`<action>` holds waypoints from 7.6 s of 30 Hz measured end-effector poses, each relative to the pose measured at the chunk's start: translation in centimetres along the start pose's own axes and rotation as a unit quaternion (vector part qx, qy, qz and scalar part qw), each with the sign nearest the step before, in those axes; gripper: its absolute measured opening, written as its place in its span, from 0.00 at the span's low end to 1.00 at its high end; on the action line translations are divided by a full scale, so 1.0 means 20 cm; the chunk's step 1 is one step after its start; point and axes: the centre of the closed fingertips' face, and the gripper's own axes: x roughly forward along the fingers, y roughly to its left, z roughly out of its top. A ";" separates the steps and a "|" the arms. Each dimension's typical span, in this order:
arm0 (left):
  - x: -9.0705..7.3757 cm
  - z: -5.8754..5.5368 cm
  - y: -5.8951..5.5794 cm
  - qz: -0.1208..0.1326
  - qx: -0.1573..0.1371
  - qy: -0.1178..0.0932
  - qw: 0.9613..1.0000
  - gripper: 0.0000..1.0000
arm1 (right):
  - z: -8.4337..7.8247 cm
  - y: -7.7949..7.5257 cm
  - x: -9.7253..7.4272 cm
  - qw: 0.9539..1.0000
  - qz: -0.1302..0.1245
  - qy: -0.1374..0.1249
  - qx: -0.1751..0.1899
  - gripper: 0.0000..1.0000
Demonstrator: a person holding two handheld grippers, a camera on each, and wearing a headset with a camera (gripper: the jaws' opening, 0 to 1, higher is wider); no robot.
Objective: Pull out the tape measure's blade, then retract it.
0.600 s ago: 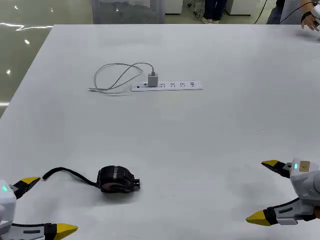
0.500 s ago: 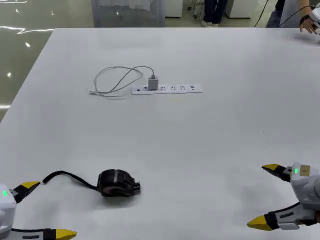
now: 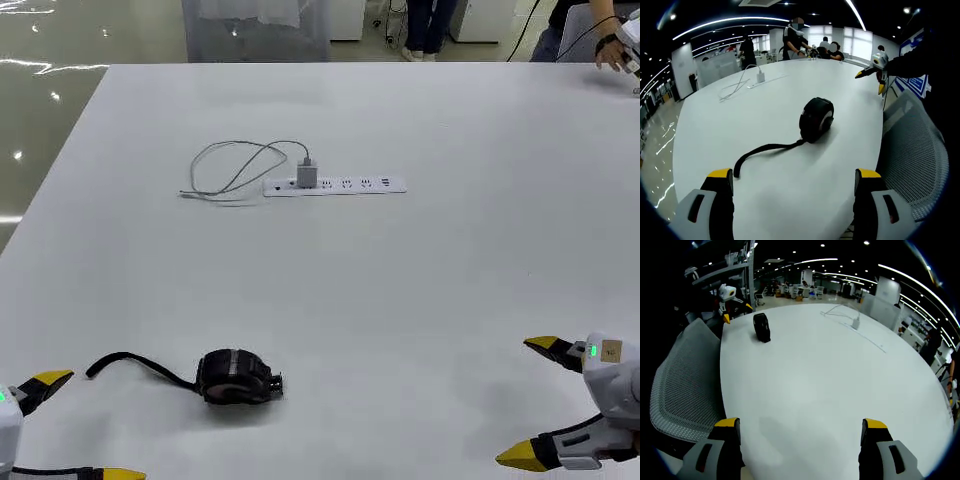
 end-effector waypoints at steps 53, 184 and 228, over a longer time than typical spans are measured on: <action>0.27 0.32 -0.02 -0.107 0.161 0.082 0.978 0.99 | 0.36 0.03 0.16 0.997 0.029 -0.010 -0.064 0.99; 0.60 0.32 -0.26 -0.177 0.279 0.167 0.929 0.30 | 0.91 0.49 1.00 0.970 0.166 -0.003 -0.179 0.41; 0.60 0.32 -0.26 -0.182 0.285 0.176 0.924 0.30 | 0.85 0.56 1.07 0.963 0.189 0.020 -0.191 0.09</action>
